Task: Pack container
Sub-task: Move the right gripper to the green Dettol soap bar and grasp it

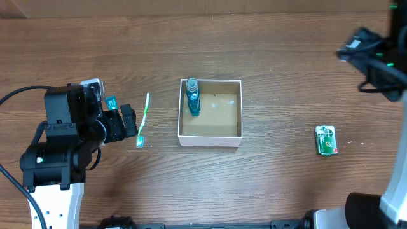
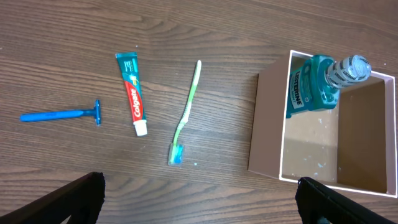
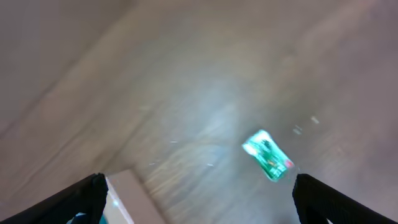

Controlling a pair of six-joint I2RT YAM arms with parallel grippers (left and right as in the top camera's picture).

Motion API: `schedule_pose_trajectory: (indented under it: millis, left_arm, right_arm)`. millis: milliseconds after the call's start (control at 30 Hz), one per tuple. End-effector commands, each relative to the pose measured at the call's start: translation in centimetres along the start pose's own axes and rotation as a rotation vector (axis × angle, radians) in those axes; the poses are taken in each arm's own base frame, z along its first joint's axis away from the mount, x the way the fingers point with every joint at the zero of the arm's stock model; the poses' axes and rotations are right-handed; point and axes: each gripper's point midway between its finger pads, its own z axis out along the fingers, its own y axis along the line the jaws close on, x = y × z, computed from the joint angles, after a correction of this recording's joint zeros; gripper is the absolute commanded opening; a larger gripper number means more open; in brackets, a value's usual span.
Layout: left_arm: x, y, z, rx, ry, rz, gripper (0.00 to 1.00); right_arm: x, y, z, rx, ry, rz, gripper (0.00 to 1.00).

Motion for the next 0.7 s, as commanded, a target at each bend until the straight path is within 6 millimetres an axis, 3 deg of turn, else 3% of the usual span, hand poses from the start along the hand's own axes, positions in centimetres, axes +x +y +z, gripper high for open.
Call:
schedule_pose_trajectory:
  millis: [0, 133, 233, 333, 467, 667]
  left_arm:
    - [-1.0, 0.1, -0.8, -0.010, -0.037, -0.012, 1.00]
    - [-1.0, 0.1, -0.8, -0.010, -0.037, -0.012, 1.00]
    - [-1.0, 0.1, -0.8, -0.010, -0.037, -0.012, 1.00]
    - [-1.0, 0.1, -0.8, -0.010, -0.037, -0.012, 1.00]
    - [-1.0, 0.1, -0.8, -0.011, -0.036, -0.012, 1.00]
    - [-1.0, 0.1, -0.8, -0.010, -0.037, -0.012, 1.00]
  right_arm:
    - [1.7, -2.2, 0.3, -0.059, 0.106, 0.039, 0.97]
    - [4.3, -6.5, 0.7, 0.004, 0.131, 0.087, 0.98]
    - [6.2, -8.3, 2.1, 0.015, 0.119, 0.115, 1.00]
    - [8.3, -9.6, 5.8, 0.037, 0.143, 0.164, 1.00]
    - [10.9, -11.1, 12.0, 0.102, 0.236, 0.175, 1.00]
    - [11.0, -11.5, 19.4, 0.123, 0.343, -0.063, 1.00]
